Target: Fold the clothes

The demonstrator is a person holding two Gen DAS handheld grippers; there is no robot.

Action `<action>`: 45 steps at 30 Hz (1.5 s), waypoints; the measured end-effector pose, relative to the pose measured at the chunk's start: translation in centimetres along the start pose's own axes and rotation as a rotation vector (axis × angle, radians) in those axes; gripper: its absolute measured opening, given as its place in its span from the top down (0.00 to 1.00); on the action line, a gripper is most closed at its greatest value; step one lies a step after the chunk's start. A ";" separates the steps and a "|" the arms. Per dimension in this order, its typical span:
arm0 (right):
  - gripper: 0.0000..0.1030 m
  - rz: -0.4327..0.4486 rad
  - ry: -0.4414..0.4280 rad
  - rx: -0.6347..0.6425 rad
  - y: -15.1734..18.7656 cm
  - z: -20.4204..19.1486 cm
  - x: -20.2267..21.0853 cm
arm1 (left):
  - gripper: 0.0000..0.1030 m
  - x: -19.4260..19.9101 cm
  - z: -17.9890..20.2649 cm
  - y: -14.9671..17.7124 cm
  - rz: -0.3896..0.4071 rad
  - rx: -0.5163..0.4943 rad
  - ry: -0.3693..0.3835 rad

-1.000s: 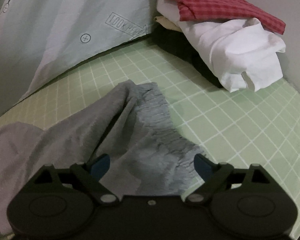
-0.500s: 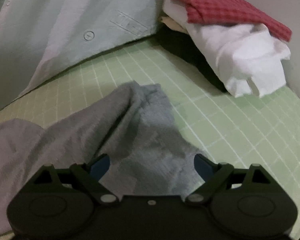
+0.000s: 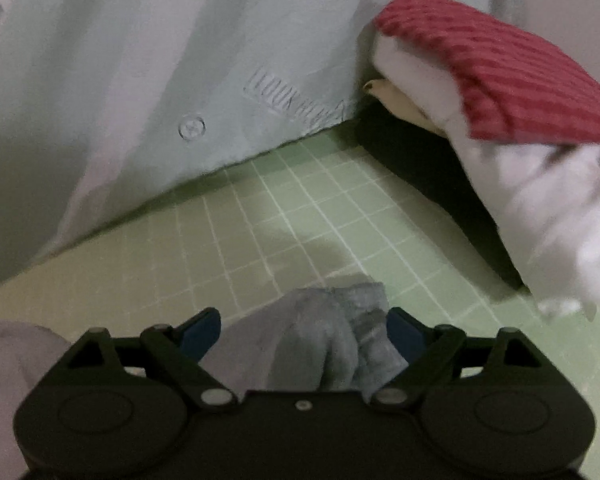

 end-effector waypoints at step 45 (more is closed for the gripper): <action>0.97 -0.068 -0.084 -0.136 3.5 -3.9 -2.5 | 0.96 -6.6 6.1 -1.0 -0.063 -0.121 0.072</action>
Point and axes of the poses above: each gripper's, at about its wrist camera, not at the fingertips, and x roughly against the way its jaws point, z to its right, y to its underside, the point moved 4 cm from there along -x, roughly the way its jaws point, and after that the axes turned 6 degrees about z, right-handed, at the moved point
